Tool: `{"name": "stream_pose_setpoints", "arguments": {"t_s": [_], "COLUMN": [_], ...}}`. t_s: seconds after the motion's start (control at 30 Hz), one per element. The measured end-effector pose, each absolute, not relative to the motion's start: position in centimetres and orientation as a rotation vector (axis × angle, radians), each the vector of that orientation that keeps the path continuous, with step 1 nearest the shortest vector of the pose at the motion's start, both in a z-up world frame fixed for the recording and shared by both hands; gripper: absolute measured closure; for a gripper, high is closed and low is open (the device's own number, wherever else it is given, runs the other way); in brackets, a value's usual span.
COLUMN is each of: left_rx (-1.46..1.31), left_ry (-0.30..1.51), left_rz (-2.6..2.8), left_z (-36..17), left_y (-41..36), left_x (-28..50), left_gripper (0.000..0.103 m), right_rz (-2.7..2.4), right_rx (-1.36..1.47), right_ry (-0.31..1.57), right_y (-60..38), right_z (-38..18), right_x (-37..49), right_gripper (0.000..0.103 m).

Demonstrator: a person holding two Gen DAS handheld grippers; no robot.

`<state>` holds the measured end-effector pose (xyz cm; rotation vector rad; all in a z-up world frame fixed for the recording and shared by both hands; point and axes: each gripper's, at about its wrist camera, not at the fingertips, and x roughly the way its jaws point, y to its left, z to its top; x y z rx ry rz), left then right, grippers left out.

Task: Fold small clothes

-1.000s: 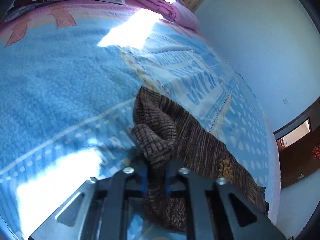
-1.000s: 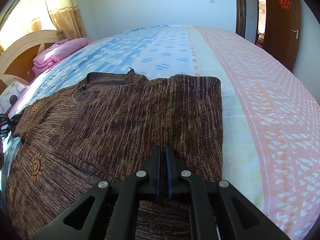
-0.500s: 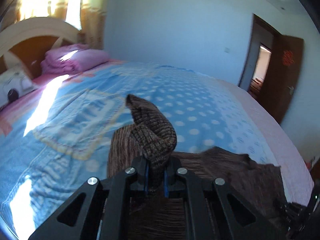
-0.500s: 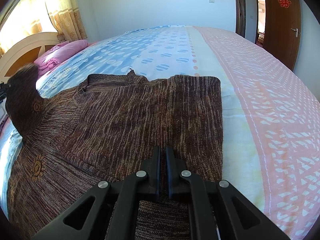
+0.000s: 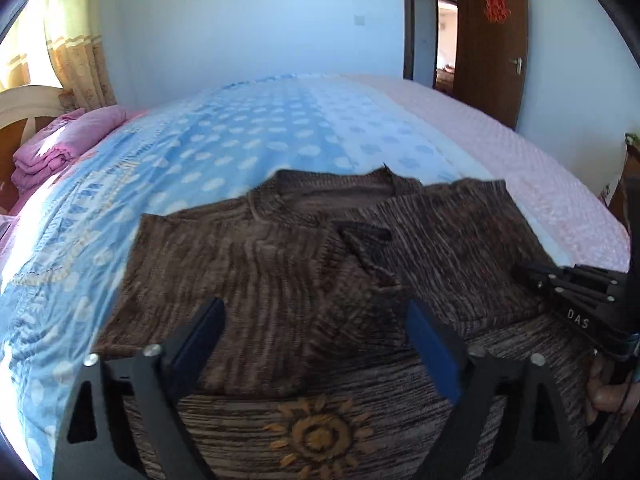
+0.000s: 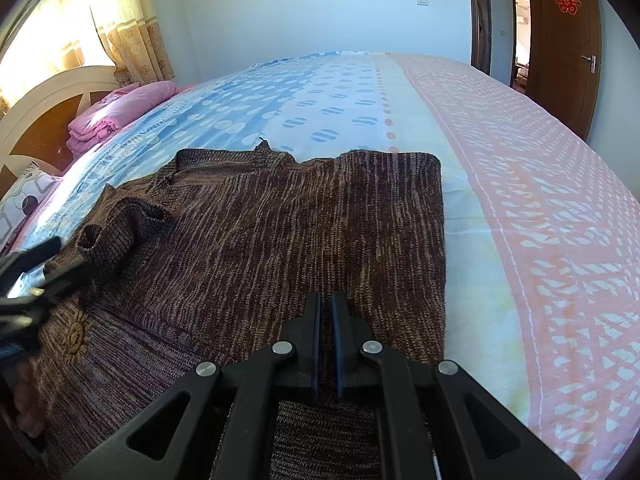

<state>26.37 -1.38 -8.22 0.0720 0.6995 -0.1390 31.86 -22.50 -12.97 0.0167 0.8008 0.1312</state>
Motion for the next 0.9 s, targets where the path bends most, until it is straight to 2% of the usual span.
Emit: {"name": "stream_pose_setpoints", "arguments": {"t_s": [0.13,0.27,0.3,0.33,0.37,0.4,0.43,0.6,0.67,0.7,0.77,0.8,0.83,0.9], "left_rx": [-0.064,-0.169,-0.189,-0.201,-0.219,-0.267,-0.304,-0.309,-0.287,-0.285,-0.293,-0.302,-0.311,-0.32], "left_ry": [0.642,0.681,0.69,0.703,0.729,0.783,0.809,0.834,0.84,0.841,0.83,0.826,0.822,0.817], "left_rz": [-0.033,0.158,0.196,0.232,0.254,0.243,0.216,0.213,0.223,0.224,0.218,0.21,0.205,0.199], "left_z": [-6.3,-7.5,-8.2,-9.0,-10.1,-10.9,-11.4,-11.8,-11.7,-12.2,-12.3,-12.5,-12.5,-12.7], "left_y": [4.1,9.3,10.3,10.9,11.5,12.0,12.4,11.8,11.4,11.6,11.9,12.4,12.5,12.7], "left_x": [25.2,26.9,27.1,27.4,27.5,27.9,28.0,27.9,28.0,28.0,28.0,28.3,28.2,28.6], "left_gripper": [0.002,0.002,0.002,0.002,0.003,0.005,0.006,0.005,0.005,0.005,0.004,0.003,0.003,0.003], "right_rz": [0.121,0.125,0.196,0.246,0.293,0.331,0.378,0.492,0.488,0.469,0.442,0.447,0.448,0.434], "right_rx": [0.004,0.083,0.172,0.239,0.291,0.316,0.334,0.5,0.593,0.614,0.608,0.585,0.547,0.464], "right_ry": [0.814,0.868,0.853,0.843,0.838,0.837,0.838,0.93,1.004,1.043,1.09,1.107,1.119,1.089], "right_y": [-22.2,-21.1,-20.7,-20.1,-19.1,-18.1,-17.0,-13.4,-13.3,-13.0,-12.4,-11.8,-11.2,-10.5], "right_z": [-12.9,-11.2,-10.6,-10.0,-9.4,-8.9,-8.6,-9.0,-10.4,-11.2,-12.2,-12.6,-12.7,-12.0], "right_x": [32.1,32.9,32.8,32.7,32.9,33.1,33.5,38.0,40.0,40.9,42.1,42.4,42.7,42.7], "right_gripper": [0.098,0.097,0.088,0.065,0.049,0.025,0.022,0.022,0.027,0.037,0.067,0.092,0.096,0.096]}}
